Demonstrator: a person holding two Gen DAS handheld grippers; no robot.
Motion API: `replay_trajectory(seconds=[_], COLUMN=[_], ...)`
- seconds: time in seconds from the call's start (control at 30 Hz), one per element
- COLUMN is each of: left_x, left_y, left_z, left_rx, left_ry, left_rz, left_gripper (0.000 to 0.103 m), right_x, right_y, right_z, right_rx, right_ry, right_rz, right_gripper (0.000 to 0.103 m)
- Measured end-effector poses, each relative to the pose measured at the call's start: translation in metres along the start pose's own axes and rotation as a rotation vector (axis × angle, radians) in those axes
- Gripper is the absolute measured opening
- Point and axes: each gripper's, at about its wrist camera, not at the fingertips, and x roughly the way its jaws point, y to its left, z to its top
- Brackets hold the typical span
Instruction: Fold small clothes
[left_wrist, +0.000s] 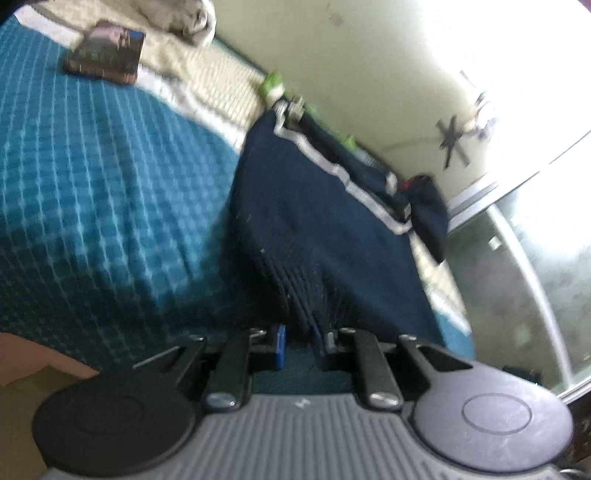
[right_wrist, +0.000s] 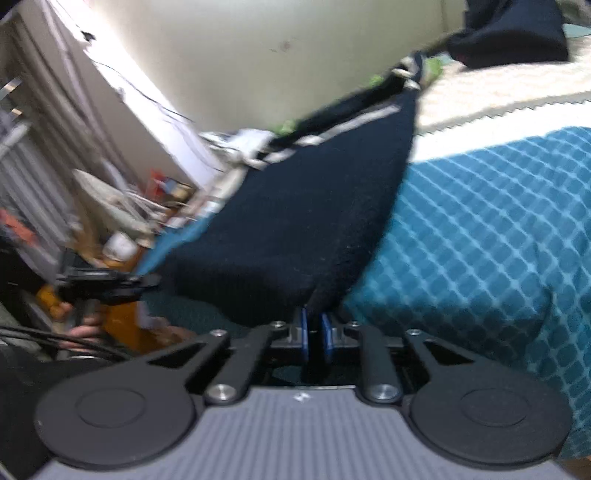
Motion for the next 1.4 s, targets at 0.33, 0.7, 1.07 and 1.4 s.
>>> replay_trajectory(seconds=[0.33, 0.7, 1.07, 1.4], left_x=[0.028, 0.101, 0.155, 0.138], left_y=[-0.036, -0.036, -0.030, -0.060], left_z=[0.104, 0.151, 0.174, 0.178], left_rx=[0.014, 0.139, 0.174, 0.273], left_ry=[-0.131, -0.178, -0.053, -0.184], left_rz=[-0.043, 0.318, 0.374, 0.293], left_gripper=[0.012, 0.059, 0.019, 0.017], right_x=[0.002, 0.050, 0.141, 0.073], right_y=[-0.017, -0.043, -0.036, -0.026], right_z=[0.101, 0.159, 0.195, 0.164], right_rx=[0.067, -0.001, -0.271, -0.198], right_ry=[-0.210, -0.311, -0.109, -0.315], right_rz=[0.065, -0.243, -0.415, -0.444], right_gripper=[0.010, 0.073, 0.001, 0.001])
